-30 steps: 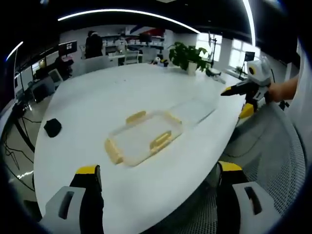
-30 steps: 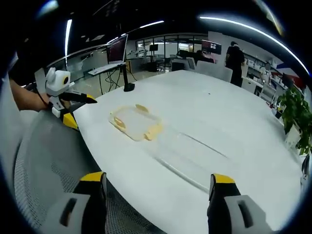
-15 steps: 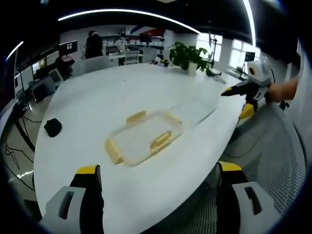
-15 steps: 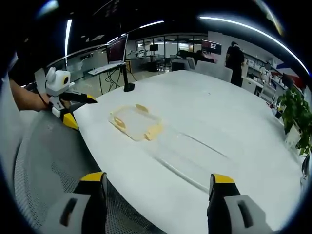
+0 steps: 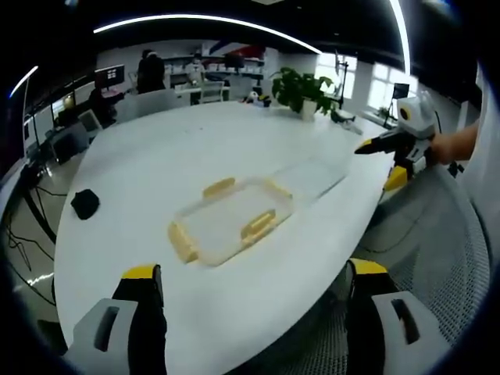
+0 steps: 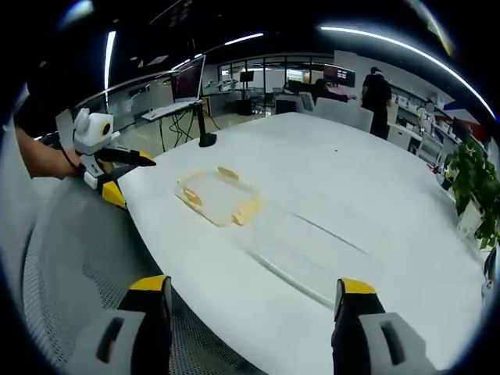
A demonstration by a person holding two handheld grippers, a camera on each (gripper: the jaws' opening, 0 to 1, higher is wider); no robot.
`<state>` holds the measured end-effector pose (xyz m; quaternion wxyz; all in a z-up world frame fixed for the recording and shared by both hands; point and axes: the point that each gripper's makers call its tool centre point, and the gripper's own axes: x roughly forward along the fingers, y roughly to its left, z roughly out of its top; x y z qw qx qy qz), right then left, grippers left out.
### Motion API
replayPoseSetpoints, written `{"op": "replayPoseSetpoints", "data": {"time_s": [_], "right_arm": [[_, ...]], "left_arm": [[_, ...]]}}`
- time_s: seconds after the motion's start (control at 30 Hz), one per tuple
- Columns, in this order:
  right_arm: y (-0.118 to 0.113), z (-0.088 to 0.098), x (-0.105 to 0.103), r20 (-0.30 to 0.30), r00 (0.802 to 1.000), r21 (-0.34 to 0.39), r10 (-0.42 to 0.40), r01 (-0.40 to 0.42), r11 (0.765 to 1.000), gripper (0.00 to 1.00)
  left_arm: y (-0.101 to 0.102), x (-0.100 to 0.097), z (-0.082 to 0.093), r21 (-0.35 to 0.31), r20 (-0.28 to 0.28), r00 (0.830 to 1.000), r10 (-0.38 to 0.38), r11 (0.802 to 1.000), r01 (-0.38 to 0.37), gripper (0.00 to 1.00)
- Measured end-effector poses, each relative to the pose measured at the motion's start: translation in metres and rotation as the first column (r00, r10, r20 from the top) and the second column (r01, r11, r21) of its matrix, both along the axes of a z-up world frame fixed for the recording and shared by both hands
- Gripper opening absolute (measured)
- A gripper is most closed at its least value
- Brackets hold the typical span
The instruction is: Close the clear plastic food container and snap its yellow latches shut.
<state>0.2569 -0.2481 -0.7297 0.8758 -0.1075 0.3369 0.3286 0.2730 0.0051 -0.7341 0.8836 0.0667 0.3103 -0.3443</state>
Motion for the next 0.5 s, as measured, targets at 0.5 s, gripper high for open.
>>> {"op": "replayPoseSetpoints", "data": {"time_s": [0.5], "right_arm": [[0.0017, -0.0001, 0.0, 0.002, 1.0, 0.004, 0.004, -0.004, 1.0, 0.85]], "left_arm": [[-0.0005, 0.0002, 0.0002, 0.002, 0.001, 1.0, -0.002, 1.0, 0.002, 0.95]]}}
